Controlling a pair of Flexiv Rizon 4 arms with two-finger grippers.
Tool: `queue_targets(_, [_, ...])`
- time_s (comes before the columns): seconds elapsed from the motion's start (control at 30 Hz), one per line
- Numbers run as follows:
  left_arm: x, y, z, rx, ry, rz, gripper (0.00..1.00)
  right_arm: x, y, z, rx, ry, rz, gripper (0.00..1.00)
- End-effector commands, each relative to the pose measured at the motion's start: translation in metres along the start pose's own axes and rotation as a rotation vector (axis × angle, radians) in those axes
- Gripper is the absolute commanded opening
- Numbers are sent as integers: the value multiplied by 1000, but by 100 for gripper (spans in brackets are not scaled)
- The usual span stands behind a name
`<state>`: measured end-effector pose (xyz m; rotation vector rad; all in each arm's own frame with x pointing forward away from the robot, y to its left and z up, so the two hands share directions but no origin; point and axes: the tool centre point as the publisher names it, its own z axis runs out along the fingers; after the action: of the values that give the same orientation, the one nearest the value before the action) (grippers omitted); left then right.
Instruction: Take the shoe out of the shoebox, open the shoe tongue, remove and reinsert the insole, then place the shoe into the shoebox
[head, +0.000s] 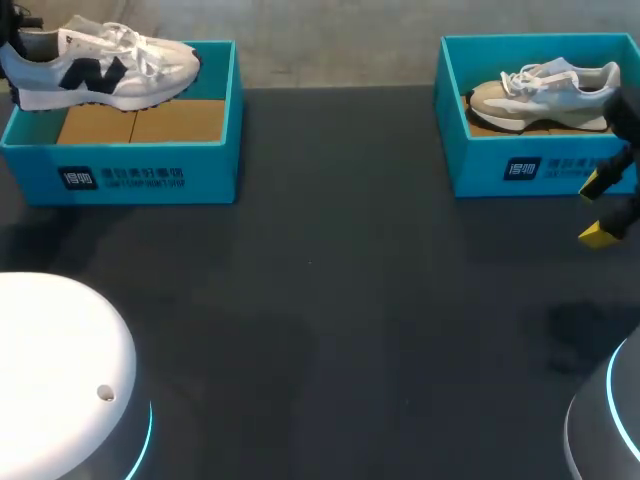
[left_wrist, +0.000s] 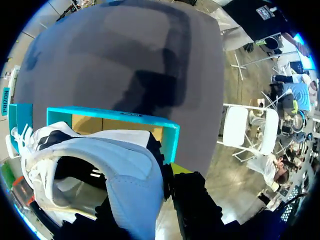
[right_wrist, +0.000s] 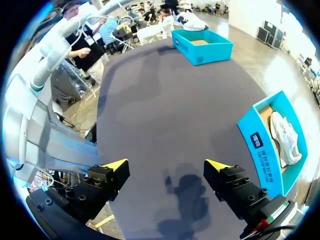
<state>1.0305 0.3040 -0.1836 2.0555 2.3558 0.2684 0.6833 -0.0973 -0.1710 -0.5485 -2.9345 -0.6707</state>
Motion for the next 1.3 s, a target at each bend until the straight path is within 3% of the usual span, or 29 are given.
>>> queue_targets(0.03, [12,19,3,30,-42,33,0,-2,1,1,5,2,1,100])
queue_targets(0.4, [13,36,21,74,-45,139,0,-2,1,1,5,2,1,100])
queue_targets(0.83, [-1,32,48,-11,-38,198,0,-2,1,1,5,2,1,100])
queue_targets(1.3, [-17,31,87,-5,-22,151,0,-2,1,1,5,2,1,100])
